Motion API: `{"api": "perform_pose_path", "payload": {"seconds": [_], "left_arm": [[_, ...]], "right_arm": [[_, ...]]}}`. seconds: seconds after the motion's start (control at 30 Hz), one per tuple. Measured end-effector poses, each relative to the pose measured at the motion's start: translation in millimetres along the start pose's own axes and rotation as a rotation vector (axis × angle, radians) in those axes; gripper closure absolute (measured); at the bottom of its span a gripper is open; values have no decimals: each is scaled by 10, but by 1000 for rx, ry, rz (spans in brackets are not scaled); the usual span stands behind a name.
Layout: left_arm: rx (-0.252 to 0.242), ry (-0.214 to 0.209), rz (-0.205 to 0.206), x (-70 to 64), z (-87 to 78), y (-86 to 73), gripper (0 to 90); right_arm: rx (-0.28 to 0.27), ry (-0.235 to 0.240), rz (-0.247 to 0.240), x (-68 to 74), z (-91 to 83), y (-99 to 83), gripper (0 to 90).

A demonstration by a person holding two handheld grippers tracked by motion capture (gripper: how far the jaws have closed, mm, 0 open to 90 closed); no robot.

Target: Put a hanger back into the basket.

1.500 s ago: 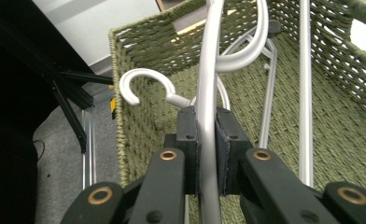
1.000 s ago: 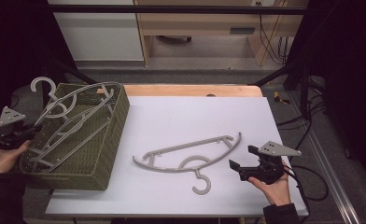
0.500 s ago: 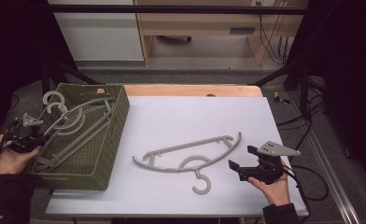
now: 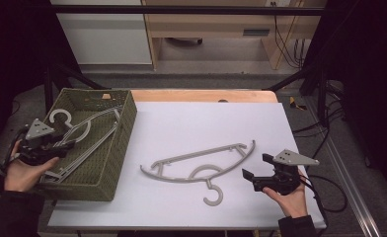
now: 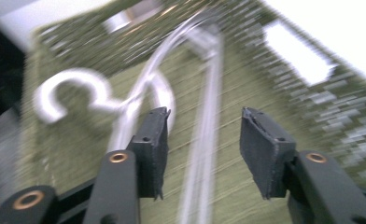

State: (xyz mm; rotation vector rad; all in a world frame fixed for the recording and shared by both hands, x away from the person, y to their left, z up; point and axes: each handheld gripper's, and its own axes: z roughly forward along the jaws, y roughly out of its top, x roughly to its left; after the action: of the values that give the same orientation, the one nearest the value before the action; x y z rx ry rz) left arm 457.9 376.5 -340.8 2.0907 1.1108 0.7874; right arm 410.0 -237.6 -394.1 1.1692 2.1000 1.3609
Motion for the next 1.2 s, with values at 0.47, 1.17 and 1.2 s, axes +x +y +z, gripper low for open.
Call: {"api": "perform_pose_path", "payload": {"seconds": [0.47,1.17,1.2], "left_arm": [[-164,-231,161,-1248,159,378,286],[-28,-487,262,-2260,836,291,178],[-22,-488,270,-2284,862,284,176]], "right_arm": [[1,2,-8,-5,-8,-2,81],[11,-3,-20,8,16,-17,78],[11,-2,-20,9,17,-19,77]]}}
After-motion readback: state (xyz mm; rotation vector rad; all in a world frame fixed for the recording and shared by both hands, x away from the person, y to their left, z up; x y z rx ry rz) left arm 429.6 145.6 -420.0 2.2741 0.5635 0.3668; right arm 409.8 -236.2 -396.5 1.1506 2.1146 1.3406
